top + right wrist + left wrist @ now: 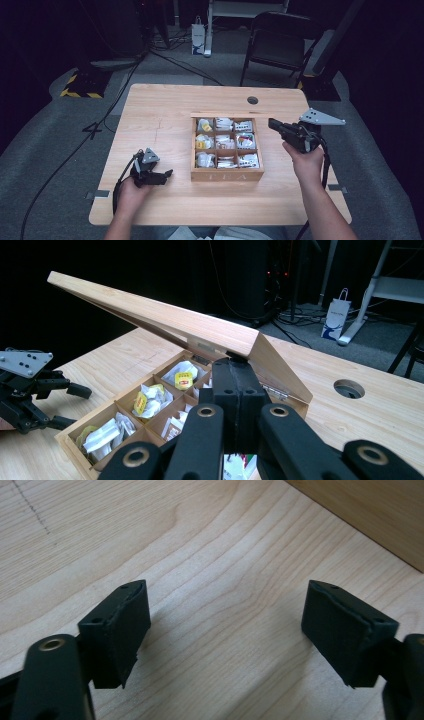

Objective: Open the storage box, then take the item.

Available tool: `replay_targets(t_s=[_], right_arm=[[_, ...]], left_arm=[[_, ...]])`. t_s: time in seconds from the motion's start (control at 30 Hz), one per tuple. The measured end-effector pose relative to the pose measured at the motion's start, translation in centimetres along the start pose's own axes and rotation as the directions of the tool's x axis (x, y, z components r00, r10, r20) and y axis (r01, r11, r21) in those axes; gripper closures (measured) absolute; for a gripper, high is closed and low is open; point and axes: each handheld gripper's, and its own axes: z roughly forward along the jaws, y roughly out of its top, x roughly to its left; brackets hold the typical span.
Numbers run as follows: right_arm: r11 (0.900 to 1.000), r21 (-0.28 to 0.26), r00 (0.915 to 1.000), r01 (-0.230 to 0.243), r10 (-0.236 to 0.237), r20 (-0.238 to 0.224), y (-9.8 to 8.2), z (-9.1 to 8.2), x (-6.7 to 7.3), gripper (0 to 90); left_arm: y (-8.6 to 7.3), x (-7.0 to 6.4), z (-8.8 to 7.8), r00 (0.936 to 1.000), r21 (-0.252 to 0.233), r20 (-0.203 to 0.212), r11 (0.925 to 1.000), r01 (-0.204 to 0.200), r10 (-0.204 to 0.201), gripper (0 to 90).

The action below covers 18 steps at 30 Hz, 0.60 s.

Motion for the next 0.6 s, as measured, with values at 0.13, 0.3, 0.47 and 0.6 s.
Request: replay_targets(t_s=[0.13, 0.3, 0.47, 0.6], right_arm=[[1.0, 0.001, 1.0, -0.004, 0.004, 0.003, 0.2, 0.1, 0.0, 90.0], [1.0, 0.004, 1.0, -0.006, 0.006, 0.001, 0.2, 0.1, 0.0, 90.0], [1.0, 0.003, 1.0, -0.007, 0.007, -0.002, 0.2, 0.1, 0.0, 90.0], [1.0, -0.002, 0.9999, -0.012, 0.012, -0.007, 0.1, 0.2, -0.1, 90.0]], left_arm=[[-0.2, 0.5, -0.2, 1.0, 0.006, 0.0, 1.0, -0.004, 0.004, 16.4], [-0.3, 0.8, -0.3, 1.0, 0.013, 0.002, 0.9999, -0.006, 0.006, 15.0], [-0.3, 1.0, -0.5, 1.0, 0.025, -0.001, 0.9997, -0.007, 0.007, 15.3], [-0.4, 1.3, -1.0, 1.0, 0.039, 0.0, 0.9992, -0.005, 0.005, 20.5]])
